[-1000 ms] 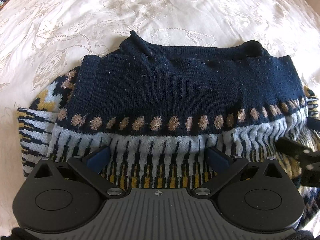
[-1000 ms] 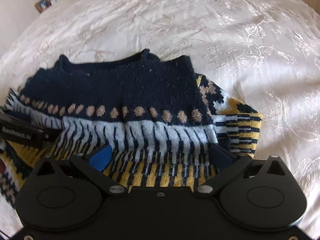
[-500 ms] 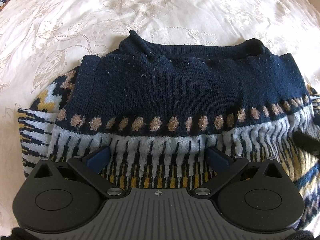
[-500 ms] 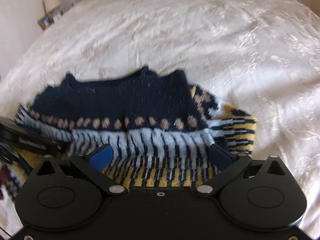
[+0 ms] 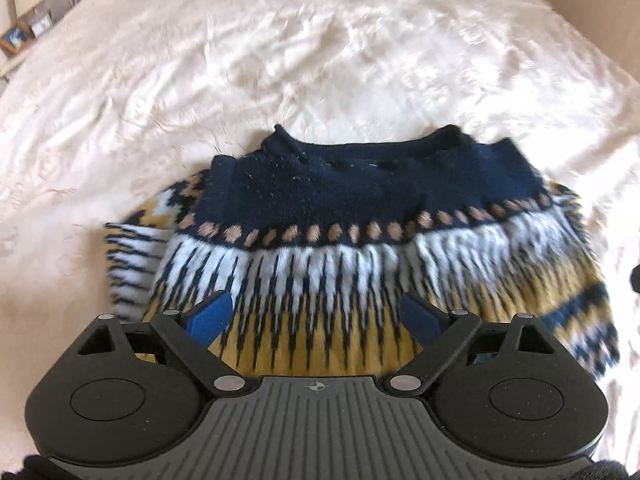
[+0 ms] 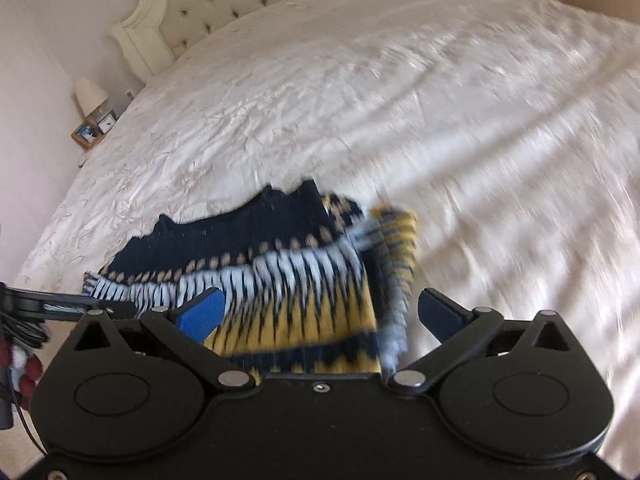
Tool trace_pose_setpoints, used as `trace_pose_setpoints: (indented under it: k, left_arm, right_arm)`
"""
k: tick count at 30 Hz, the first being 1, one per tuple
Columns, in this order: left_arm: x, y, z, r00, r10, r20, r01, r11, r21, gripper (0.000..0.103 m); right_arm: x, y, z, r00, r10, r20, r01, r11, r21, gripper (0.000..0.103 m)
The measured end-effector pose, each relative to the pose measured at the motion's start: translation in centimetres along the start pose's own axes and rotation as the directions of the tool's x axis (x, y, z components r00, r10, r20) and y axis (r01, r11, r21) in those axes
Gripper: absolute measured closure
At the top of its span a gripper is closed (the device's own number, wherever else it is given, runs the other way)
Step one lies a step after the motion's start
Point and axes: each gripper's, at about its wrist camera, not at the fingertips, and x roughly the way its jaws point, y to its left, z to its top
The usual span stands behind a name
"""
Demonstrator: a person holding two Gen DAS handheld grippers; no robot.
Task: Fold small clothes
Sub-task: 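Grasp one side edge of the folded sweater with the right gripper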
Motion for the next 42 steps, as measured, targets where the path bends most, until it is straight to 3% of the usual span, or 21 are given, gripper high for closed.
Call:
trace_pose_setpoints:
  k: [9,18,24,32,42]
  left_arm:
    - [-6.0,-1.5,-6.0,0.997,-0.061,0.056,0.059,0.997,0.045,0.011]
    - [-10.3,-0.8,-11.8,0.987,-0.132,0.090,0.137,0.989,-0.048,0.011]
    - [-11.6,-0.3,-14.3,0.986,-0.140,0.088,0.147,0.986,-0.079,0.011]
    - [-11.7,-0.4,-14.7,0.996,-0.059,0.067,0.069,0.985,-0.157,0.011]
    - [-10.4,-4.2,-12.2,0.999,0.040,0.013,-0.035,0.962,-0.271,0.011]
  right_arm:
    - [-4.1,0.1,-4.4,0.999,0.002,-0.033,0.002,0.996,0.094,0.001]
    - [-8.2,2.3,-6.5,0.999,0.031,-0.014,-0.029,0.990,0.138,0.001]
    - [-9.4,2.7,-7.4,0.999,0.034,-0.025,-0.030,0.991,0.132,0.001]
    - [-6.2,-0.2,-5.0,0.994,0.082,-0.076,-0.071,0.987,0.141,0.001]
    - [2.7,-5.4,1.2,0.964,0.183,-0.191,-0.158,0.978,0.136,0.001]
